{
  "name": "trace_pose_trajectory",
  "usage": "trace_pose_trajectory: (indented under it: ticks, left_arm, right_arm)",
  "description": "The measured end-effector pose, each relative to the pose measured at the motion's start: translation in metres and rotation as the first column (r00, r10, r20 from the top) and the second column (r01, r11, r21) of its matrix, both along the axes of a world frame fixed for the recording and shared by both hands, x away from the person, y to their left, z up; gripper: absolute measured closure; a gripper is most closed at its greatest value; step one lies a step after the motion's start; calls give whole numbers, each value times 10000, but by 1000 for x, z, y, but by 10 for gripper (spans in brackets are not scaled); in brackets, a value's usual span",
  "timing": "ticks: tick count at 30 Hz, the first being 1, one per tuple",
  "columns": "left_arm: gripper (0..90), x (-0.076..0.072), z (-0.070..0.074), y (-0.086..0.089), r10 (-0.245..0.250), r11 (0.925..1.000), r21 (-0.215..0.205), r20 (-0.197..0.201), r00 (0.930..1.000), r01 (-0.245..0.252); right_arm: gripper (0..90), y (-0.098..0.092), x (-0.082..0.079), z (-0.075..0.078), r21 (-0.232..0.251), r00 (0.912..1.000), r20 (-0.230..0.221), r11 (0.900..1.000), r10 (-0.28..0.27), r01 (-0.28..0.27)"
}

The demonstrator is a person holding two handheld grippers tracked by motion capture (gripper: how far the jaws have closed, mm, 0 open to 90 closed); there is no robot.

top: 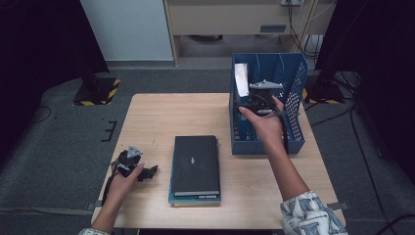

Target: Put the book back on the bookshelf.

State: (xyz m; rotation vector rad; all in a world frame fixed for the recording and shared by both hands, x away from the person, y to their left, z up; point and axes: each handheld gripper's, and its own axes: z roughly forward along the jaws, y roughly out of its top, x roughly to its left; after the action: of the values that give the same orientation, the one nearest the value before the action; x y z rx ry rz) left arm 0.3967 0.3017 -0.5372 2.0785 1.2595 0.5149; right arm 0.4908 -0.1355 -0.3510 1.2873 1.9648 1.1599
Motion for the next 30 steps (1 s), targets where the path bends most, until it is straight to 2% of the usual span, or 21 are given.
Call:
trace_pose_trajectory:
  ticks: [2,4,6,7,10,13,14,15,17,18,20,21,22,24,25,27,28,29,30]
  left_arm:
    - [0,0,0,0,-1,10000,32,-14,10000,1]
    - [0,0,0,0,11,10000,33,-23,10000,-11]
    - [0,0,1,-1,82,9999,74,-89,9999,-82]
    - [0,0,1,-1,82,9999,74,-89,9999,-82]
    - [0,-1,2,-5,206,9997,136,-211,9996,-203]
    - [0,-1,2,-6,226,9997,114,-211,9995,-223]
    - [0,-1,2,-6,228,9997,107,-207,9995,-226]
    - [0,-2,1,-6,225,9997,97,-181,9996,-223]
    - [0,-2,1,-6,223,9997,99,-182,9996,-221]
    - [0,-2,2,-6,218,9997,115,-199,9996,-216]
    - [0,-2,2,-6,208,9997,152,-223,9995,-205]
    - [0,-2,2,-6,198,9997,143,-217,9996,-195]
    - [0,-2,2,-6,198,9997,143,-217,9996,-195]
    - [0,-2,1,-6,167,9998,114,-159,9997,-165]
    - [0,-2,1,-6,167,9998,114,-159,9997,-165]
    - [0,-2,0,-7,161,9999,33,-18,9999,-161]
    - [0,-2,0,-7,161,9999,33,-18,9999,-161]
    - [0,-2,0,-8,149,9999,25,-11,9999,-149]
    - [0,-2,0,-8,149,9999,25,-11,9999,-149]
  right_arm:
    - [221,-5,-12,-4,-18,9998,105,9999,154,-153]
    - [216,-6,-15,-6,7,9998,125,9999,162,-162]
    - [203,-10,-31,-14,163,9993,148,9992,357,-359]
    - [203,-10,-31,-14,163,9993,148,9992,357,-359]
    - [203,-9,-48,-29,-96,9980,16,9980,629,-628]
    - [193,-6,-59,-42,74,9958,-124,9958,912,-911]
    - [193,-6,-59,-42,74,9958,-124,9958,912,-911]
    - [196,-3,-65,-51,131,9938,-169,9938,1102,-1100]
    - [206,-2,-67,-55,41,9930,-181,9932,1167,-1166]
    - [232,3,-72,-62,-174,9890,-215,9890,1465,-1468]
    - [234,5,-75,-66,-277,9864,-207,9861,1633,-1638]
    - [242,11,-78,-75,-370,9802,-265,9797,1962,-1971]
    - [242,11,-78,-75,-370,9802,-265,9797,1962,-1971]
    - [252,19,-83,-85,-332,9710,-395,9709,2357,-2370]
    - [252,19,-83,-85,-332,9710,-395,9709,2357,-2370]
    - [282,27,-87,-94,-424,9617,-340,9610,2719,-2732]
    - [282,27,-87,-94,-424,9617,-340,9610,2719,-2732]
    - [289,33,-91,-99,-431,9456,-448,9450,3222,-3241]
    - [289,33,-91,-99,-431,9456,-448,9450,3222,-3241]
